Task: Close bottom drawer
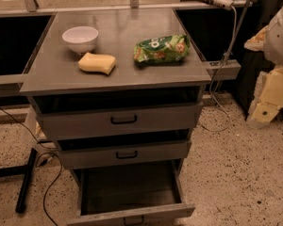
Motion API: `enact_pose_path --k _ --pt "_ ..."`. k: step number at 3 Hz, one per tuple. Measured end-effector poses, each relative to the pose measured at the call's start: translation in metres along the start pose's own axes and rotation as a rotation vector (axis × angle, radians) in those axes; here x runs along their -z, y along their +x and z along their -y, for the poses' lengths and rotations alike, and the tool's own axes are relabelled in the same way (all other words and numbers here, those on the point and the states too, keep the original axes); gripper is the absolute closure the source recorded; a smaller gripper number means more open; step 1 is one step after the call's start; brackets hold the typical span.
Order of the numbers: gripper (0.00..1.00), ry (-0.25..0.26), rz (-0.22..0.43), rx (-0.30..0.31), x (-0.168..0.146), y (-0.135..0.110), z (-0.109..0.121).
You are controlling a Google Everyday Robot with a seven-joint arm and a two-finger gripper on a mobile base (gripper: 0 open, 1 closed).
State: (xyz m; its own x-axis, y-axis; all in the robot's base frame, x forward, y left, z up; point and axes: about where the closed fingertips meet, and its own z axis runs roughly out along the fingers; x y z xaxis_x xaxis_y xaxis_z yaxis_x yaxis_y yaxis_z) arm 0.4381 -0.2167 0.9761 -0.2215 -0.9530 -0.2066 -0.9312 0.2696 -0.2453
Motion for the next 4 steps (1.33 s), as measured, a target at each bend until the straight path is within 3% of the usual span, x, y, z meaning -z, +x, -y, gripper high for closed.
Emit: enact_pose_path --k 2,3,4 --pt "0.00 0.003 -0.001 0.017 -0.011 0.001 -0.007" --pt "0.00 -0.007 0.034 0.073 -0.046 0.003 -0.031" --pt "0.00 -0.031 0.080 0.115 -0.110 0.016 -0.060"
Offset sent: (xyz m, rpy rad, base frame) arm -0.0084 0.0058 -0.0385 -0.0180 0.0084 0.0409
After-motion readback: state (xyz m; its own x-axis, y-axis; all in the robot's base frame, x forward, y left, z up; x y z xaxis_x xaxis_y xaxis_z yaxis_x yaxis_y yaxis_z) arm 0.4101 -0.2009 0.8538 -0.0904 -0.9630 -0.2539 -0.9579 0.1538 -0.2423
